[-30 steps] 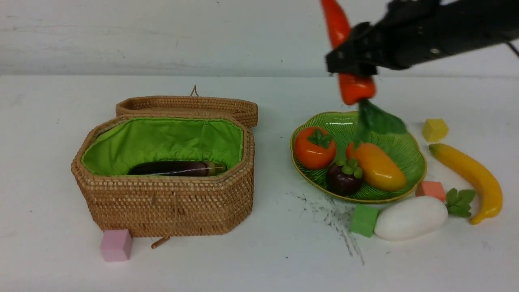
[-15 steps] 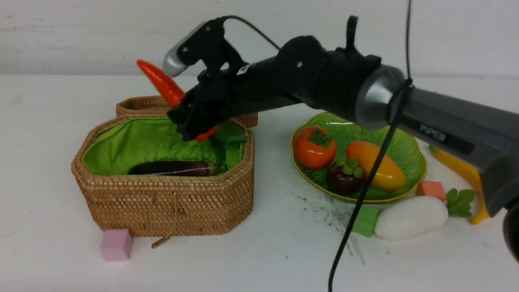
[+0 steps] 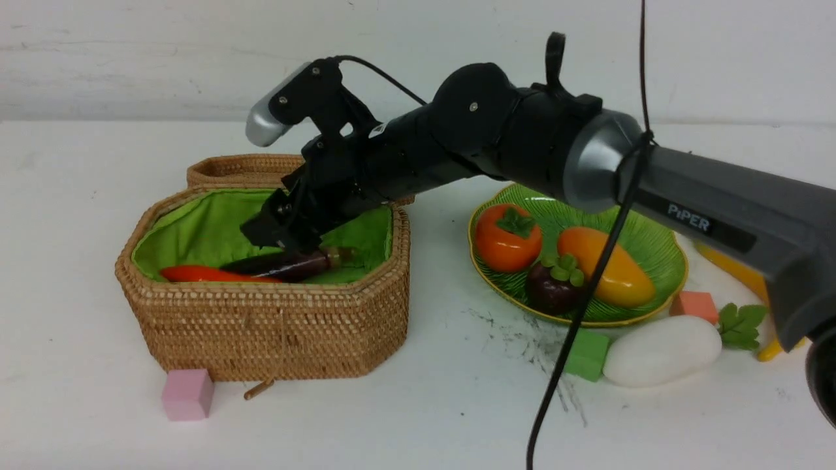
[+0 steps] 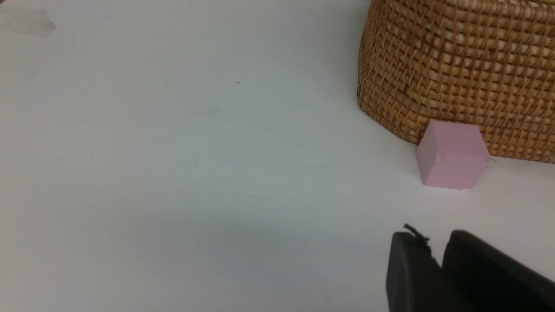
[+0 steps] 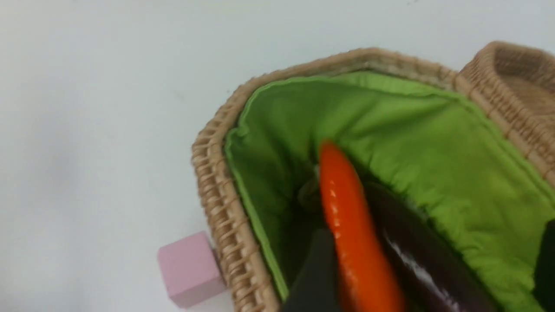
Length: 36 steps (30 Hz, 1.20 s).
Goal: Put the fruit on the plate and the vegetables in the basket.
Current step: Use the right arm to grab a carrot and put it into the left basket, then take a daikon with your right arm and place it on the basket on the left.
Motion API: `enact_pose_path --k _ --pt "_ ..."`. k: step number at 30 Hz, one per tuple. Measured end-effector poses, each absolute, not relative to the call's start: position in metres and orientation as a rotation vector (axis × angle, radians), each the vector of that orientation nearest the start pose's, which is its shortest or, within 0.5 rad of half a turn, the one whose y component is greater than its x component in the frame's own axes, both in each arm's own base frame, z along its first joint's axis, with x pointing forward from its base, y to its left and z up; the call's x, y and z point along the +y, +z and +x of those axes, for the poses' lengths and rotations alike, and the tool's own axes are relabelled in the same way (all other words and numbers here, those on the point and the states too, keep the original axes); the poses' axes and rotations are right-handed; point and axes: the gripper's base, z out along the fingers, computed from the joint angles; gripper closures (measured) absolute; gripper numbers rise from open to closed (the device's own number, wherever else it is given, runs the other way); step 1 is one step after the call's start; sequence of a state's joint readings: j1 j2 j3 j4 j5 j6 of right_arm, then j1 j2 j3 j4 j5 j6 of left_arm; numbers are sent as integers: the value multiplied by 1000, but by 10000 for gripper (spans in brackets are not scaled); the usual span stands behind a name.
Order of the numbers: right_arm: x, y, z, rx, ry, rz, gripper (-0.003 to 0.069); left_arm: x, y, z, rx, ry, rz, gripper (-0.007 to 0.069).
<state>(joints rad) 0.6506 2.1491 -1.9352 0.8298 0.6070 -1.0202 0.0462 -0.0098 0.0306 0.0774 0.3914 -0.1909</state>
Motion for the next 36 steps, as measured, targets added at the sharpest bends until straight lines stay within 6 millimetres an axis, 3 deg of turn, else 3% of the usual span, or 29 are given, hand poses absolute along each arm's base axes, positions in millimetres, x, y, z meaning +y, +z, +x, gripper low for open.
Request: enact_pose_path --k 4,8,10,11,14,18,19,21,23,25,27,31,36 --pt "323 307 379 1770 682 -1206 -19 5 168 52 1886 -22 -177 514" --pt "284 353 371 1742 691 -1233 27 5 168 52 1886 -22 -177 514" --pt "271 366 367 1743 701 -1240 48 5 168 52 1886 -22 -177 514" --pt "250 384 361 1751 702 -1245 73 5 168 52 1886 -22 -177 514" --pt "212 410 350 1778 647 -1287 106 5 168 52 1886 -22 -177 514" --pt "157 429 332 1846 456 -1299 127 5 168 52 1886 -22 -177 514" --pt "154 429 331 1850 443 -1299 127 5 168 52 1886 -22 -177 514" --pt "120 424 316 1885 263 -1307 129 5 168 52 1886 -22 -177 514" --pt "102 401 309 1936 160 -1334 129 5 168 52 1886 -22 -177 514" --pt "81 369 303 1992 32 -1388 130 5 168 52 1886 -22 -177 514" --pt "63 316 298 2050 -93 -1496 130 5 168 52 1886 -22 -177 514" --pt "51 255 286 2043 -231 -1670 130 5 168 52 1886 -22 -177 514" --pt "49 224 290 1985 -310 -1719 130 5 168 52 1886 -22 -177 514"
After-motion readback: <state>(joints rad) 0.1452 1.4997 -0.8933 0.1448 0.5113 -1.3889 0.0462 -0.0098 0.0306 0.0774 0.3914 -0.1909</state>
